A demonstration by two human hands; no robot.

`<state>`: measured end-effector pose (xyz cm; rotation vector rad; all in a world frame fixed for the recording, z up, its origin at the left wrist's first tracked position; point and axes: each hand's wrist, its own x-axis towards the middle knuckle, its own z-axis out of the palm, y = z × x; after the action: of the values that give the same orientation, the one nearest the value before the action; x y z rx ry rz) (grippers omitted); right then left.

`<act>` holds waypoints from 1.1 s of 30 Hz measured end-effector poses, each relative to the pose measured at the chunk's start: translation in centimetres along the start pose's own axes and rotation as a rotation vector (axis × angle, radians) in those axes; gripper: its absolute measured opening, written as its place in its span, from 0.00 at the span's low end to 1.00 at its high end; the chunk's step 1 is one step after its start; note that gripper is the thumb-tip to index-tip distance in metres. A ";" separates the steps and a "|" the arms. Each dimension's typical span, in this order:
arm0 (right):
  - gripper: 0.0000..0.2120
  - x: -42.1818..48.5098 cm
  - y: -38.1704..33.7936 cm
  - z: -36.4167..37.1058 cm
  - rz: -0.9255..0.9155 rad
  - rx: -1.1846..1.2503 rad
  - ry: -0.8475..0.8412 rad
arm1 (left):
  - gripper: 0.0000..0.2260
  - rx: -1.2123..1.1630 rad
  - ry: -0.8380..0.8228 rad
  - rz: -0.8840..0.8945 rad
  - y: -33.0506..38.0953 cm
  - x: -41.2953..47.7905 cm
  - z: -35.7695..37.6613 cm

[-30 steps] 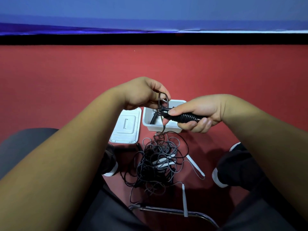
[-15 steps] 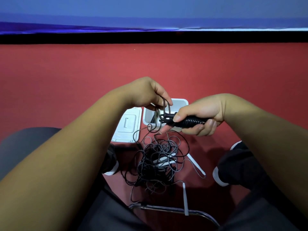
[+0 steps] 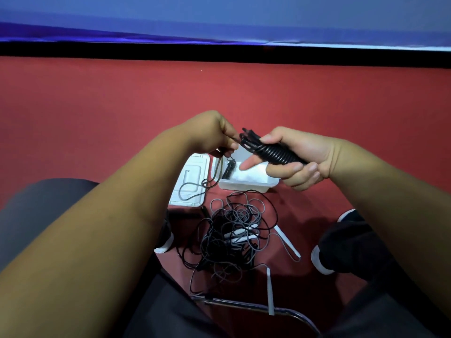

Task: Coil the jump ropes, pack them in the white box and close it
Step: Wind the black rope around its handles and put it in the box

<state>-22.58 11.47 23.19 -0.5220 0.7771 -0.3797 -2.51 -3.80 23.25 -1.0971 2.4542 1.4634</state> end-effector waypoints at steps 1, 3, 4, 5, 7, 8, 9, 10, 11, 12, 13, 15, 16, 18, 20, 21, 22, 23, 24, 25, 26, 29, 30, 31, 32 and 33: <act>0.32 -0.1 -0.1 0.0 0.052 -0.027 -0.039 | 0.12 -0.017 -0.013 0.012 0.3 -0.1 0.0; 0.33 -0.3 -0.3 0.3 0.152 -0.104 -0.093 | 0.13 -0.051 -0.030 0.037 1.0 -0.3 0.0; 0.32 -0.4 -0.4 0.4 0.189 -0.146 -0.102 | 0.13 -0.068 -0.029 0.051 1.4 -0.4 0.1; 0.32 -0.4 -0.4 0.6 0.216 -0.183 -0.098 | 0.13 -0.085 -0.023 0.064 1.7 -0.5 0.1; 0.29 -0.2 -0.3 0.9 0.241 -0.235 -0.044 | 0.13 -0.106 0.002 0.092 2.3 -0.5 0.2; 0.26 0.0 -0.2 1.0 0.246 -0.259 0.005 | 0.13 -0.112 0.016 0.106 2.6 -0.6 0.2; 0.24 0.3 0.0 1.2 0.251 -0.286 0.058 | 0.13 -0.117 0.029 0.118 2.8 -0.7 0.3; 0.22 0.5 0.1 1.4 0.259 -0.319 0.104 | 0.13 -0.125 0.041 0.127 2.9 -0.7 0.3; 0.25 0.8 0.3 1.5 0.270 -0.358 0.151 | 0.12 -0.133 0.055 0.133 3.1 -0.8 0.3; 0.29 1.1 0.4 1.6 0.284 -0.400 0.203 | 0.12 -0.137 0.069 0.138 3.2 -0.8 0.3; 0.31 1.4 0.5 1.5 0.293 -0.437 0.264 | 0.12 -0.132 0.083 0.143 3.2 -0.8 0.2; 0.31 2.0 0.8 1.0 0.282 -0.475 0.385 | 0.12 -0.112 0.110 0.150 3.2 -0.7 -0.1; 0.31 2.3 0.9 0.6 0.254 -0.475 0.424 | 0.12 -0.113 0.122 0.149 3.0 -0.7 -0.3; 0.24 2.5 1.1 0.3 0.165 -0.437 0.465 | 0.12 -0.139 0.133 0.140 2.6 -0.5 -0.9; 0.14 2.4 1.1 0.3 0.090 -0.392 0.494 | 0.12 -0.162 0.134 0.139 2.3 -0.5 -1.3; 0.12 2.3 1.1 0.4 0.069 -0.378 0.515 | 0.12 -0.173 0.134 0.142 2.3 -0.5 -1.4; 0.12 2.2 1.0 0.4 0.052 -0.370 0.537 | 0.12 -0.184 0.135 0.145 2.3 -0.5 -1.6; 0.14 2.2 0.9 0.3 0.037 -0.364 0.560 | 0.11 -0.191 0.137 0.149 2.4 -0.5 -1.6; 0.15 2.2 0.8 0.1 0.027 -0.359 0.582 | 0.11 -0.193 0.140 0.153 2.4 -0.5 -1.7; 0.16 2.2 0.7 0.1 0.021 -0.357 0.598 | 0.12 -0.187 0.142 0.157 2.4 -0.5 -1.8; 0.15 2.2 0.7 0.0 0.021 -0.359 0.613 | 0.12 -0.177 0.142 0.160 2.4 -0.5 -1.9; 0.12 2.3 0.7 -0.2 0.033 -0.384 0.675 | 0.13 -0.099 0.127 0.180 2.3 -0.5 -2.1; 0.12 2.2 0.7 -0.3 0.039 -0.395 0.704 | 0.13 -0.059 0.121 0.194 2.2 -0.5 -2.1; 0.13 2.3 0.8 -0.5 0.041 -0.406 0.736 | 0.14 -0.016 0.115 0.207 2.2 -0.4 -2.1; 0.15 2.3 0.8 -0.7 0.037 -0.412 0.771 | 0.14 0.025 0.110 0.215 2.2 -0.4 -2.0; 0.17 2.3 0.8 -0.9 0.025 -0.418 0.809 | 0.14 0.064 0.105 0.214 2.2 -0.3 -1.9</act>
<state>-21.64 10.71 20.92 -0.7577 1.6653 -0.4080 -3.05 -4.53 26.04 -0.9477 2.7454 1.4011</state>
